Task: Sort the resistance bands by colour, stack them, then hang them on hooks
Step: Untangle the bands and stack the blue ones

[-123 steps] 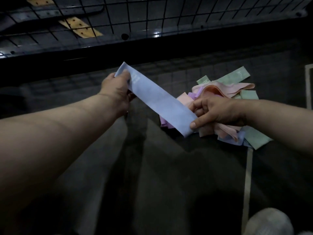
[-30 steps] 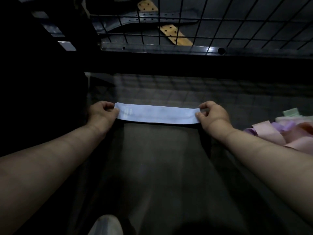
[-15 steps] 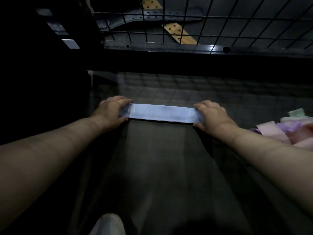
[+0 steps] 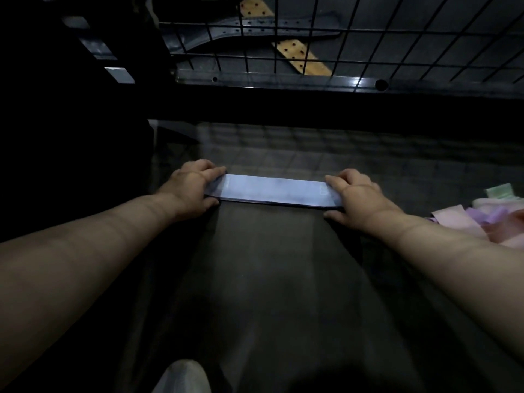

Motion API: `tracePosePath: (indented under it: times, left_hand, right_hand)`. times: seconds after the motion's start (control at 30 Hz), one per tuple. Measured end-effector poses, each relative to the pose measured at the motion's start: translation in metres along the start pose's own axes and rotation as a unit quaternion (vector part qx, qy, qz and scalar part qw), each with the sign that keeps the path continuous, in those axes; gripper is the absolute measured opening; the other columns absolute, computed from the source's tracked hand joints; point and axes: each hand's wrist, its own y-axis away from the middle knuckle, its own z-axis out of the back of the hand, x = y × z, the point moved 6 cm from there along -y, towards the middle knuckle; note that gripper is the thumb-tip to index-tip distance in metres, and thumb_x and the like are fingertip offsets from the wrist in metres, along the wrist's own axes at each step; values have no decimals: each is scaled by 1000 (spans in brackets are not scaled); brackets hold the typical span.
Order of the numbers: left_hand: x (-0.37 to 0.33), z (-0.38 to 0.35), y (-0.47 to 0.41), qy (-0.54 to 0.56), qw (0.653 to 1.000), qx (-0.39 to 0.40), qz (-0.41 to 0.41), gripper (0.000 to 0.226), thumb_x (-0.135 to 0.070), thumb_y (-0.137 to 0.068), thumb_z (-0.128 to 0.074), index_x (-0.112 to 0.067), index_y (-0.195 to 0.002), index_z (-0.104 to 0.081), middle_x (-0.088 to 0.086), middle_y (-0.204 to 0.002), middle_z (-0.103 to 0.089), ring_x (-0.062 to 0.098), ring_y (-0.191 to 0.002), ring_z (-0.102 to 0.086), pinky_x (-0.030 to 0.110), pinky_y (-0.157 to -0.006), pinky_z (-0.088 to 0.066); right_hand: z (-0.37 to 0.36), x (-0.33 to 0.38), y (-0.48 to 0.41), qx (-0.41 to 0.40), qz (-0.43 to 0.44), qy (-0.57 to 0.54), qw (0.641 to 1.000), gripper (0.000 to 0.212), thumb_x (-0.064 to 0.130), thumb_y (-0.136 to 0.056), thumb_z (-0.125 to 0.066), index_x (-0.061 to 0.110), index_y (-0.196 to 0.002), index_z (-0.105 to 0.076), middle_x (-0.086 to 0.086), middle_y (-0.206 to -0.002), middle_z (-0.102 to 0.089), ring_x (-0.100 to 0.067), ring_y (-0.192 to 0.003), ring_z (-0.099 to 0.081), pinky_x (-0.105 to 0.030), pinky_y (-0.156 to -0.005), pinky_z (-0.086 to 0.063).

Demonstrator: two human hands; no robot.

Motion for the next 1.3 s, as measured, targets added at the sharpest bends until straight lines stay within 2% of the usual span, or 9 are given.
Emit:
tracePosePath:
  times: [0.1,0.2,0.3,0.4,0.57,0.8,1.07,1.2,1.3]
  left_hand:
    - [12,4,5,113,984,-85,106,79,-43,-74,-72,-11,-142,-49,13,-141,-49,30,-129,-46,36,-112,-35]
    - [27,-1,22,305,890,-194,277,42,-23,-90,-65,-5,-128,-62,14,-123,-64,26,-112,-62,30,-102,-46]
    - [27,-16,29,406,828,-200,332,25,-18,-92,-66,-8,-115,-69,10,-111,-70,18,-96,-64,30,-94,-51]
    - [24,-17,28,432,802,-216,352,15,-13,-90,-68,-12,-104,-71,8,-102,-71,17,-89,-64,28,-87,-53]
    - [24,-19,27,434,794,-216,367,12,-12,-86,-72,-23,-90,-68,2,-91,-70,19,-88,-68,32,-89,-56]
    - [20,-16,32,396,811,-234,361,23,-18,-90,-67,-11,-112,-74,-3,-98,-68,13,-93,-65,22,-88,-48]
    - [12,-11,34,347,829,-239,369,25,-23,-91,-67,-10,-112,-71,4,-105,-70,14,-90,-61,21,-82,-44]
    - [-4,-3,41,297,849,-266,347,46,-31,-92,-60,-7,-131,-54,15,-136,-45,25,-120,-50,24,-105,-34]
    - [-37,4,42,300,873,-266,277,40,-25,-91,-57,-11,-128,-53,15,-140,-32,23,-123,-43,25,-112,-30]
  right_hand:
    - [-3,-8,7,-55,-84,-137,985,82,47,-87,-68,15,-151,-29,-11,-147,-28,-32,-136,-32,-38,-114,-27]
    - [-9,-23,10,-145,-193,-306,921,48,36,-93,-63,6,-129,-50,-18,-134,-47,-34,-121,-51,-33,-100,-39]
    - [-17,-28,9,-142,-258,-347,890,32,32,-95,-62,6,-113,-60,-14,-119,-63,-30,-110,-58,-27,-84,-38]
    - [-17,-27,7,-147,-268,-356,883,25,27,-94,-63,7,-109,-62,-12,-115,-65,-29,-107,-59,-26,-83,-38]
    - [-16,-30,5,-150,-267,-349,886,19,24,-93,-65,9,-104,-61,-12,-109,-66,-24,-95,-57,-27,-82,-40]
    - [-14,-28,5,-150,-258,-330,896,20,24,-95,-63,9,-107,-60,-10,-108,-64,-25,-99,-58,-24,-81,-38]
    - [-16,-32,6,-160,-242,-358,888,29,31,-100,-53,6,-114,-55,-14,-116,-62,-21,-93,-51,-23,-78,-34]
    - [-21,-45,18,-155,-243,-347,893,28,29,-102,-47,5,-115,-55,-17,-123,-59,-30,-109,-55,-25,-80,-34]
    - [-25,-57,35,-137,-189,-251,939,22,22,-99,-52,6,-113,-56,-17,-122,-57,-31,-112,-54,-27,-88,-37]
